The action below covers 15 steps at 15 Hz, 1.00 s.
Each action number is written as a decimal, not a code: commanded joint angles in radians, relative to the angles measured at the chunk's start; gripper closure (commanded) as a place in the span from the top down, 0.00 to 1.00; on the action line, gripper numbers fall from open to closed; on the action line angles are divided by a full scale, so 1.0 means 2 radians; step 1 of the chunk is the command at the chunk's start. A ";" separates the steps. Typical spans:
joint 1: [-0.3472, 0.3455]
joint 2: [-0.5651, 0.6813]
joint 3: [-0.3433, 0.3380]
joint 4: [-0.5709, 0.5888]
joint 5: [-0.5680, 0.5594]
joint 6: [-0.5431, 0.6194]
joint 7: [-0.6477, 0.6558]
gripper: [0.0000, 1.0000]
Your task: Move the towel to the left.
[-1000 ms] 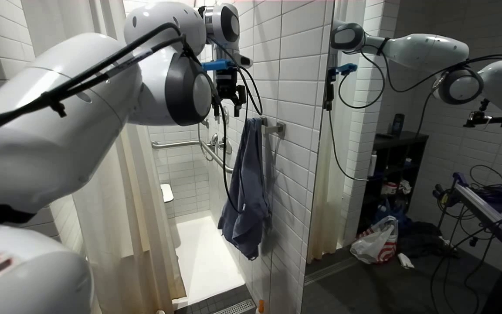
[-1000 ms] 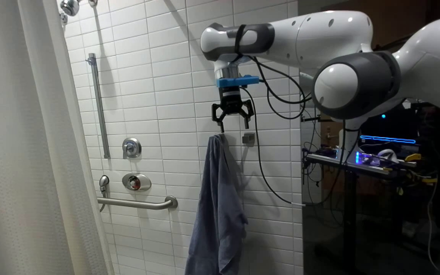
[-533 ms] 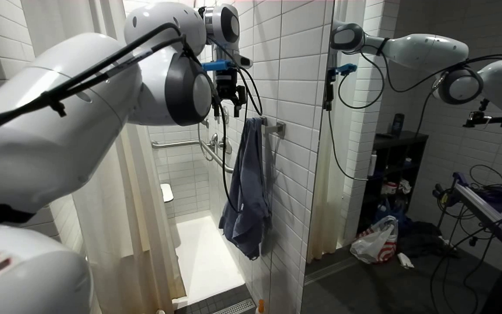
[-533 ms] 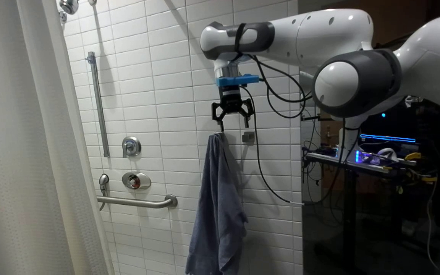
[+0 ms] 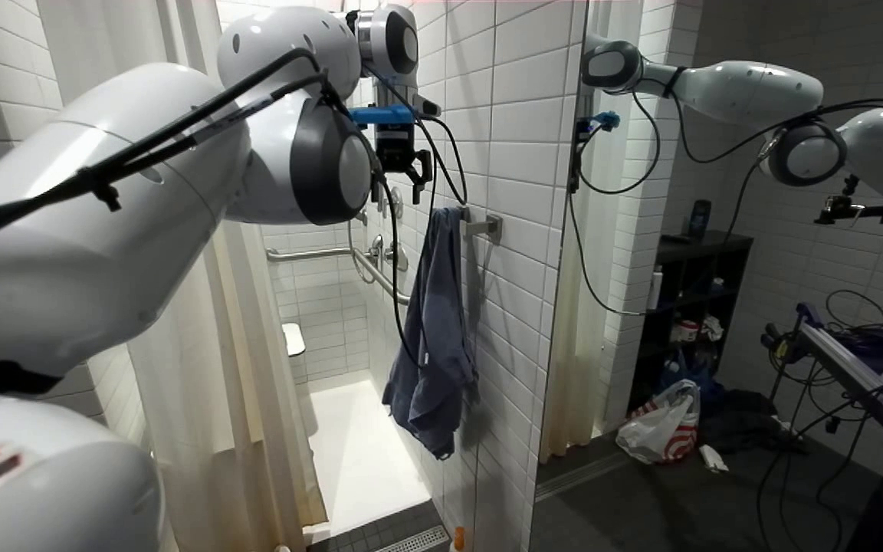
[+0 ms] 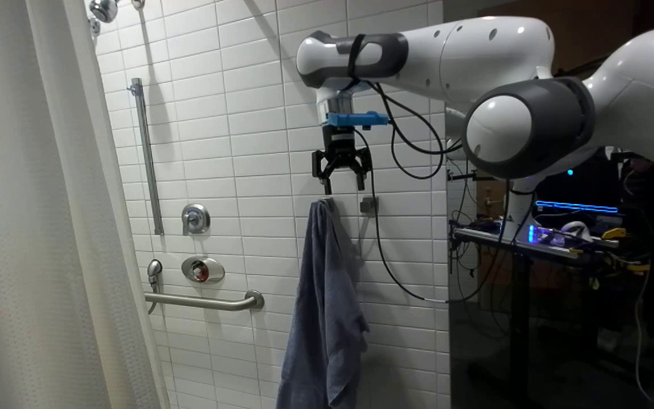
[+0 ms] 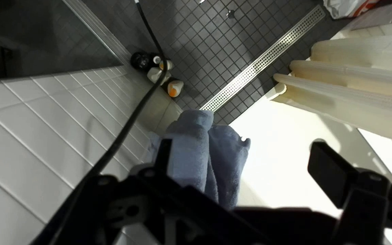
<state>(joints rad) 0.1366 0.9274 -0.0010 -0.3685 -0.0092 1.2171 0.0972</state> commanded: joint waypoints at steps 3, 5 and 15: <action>-0.013 -0.011 0.023 -0.012 0.006 -0.002 -0.114 1.00; -0.015 -0.012 0.023 -0.013 0.002 -0.005 -0.144 1.00; -0.016 0.009 0.018 0.012 -0.002 -0.010 -0.142 1.00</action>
<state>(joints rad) 0.1043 0.9273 0.0337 -0.3755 -0.0110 1.2106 -0.1861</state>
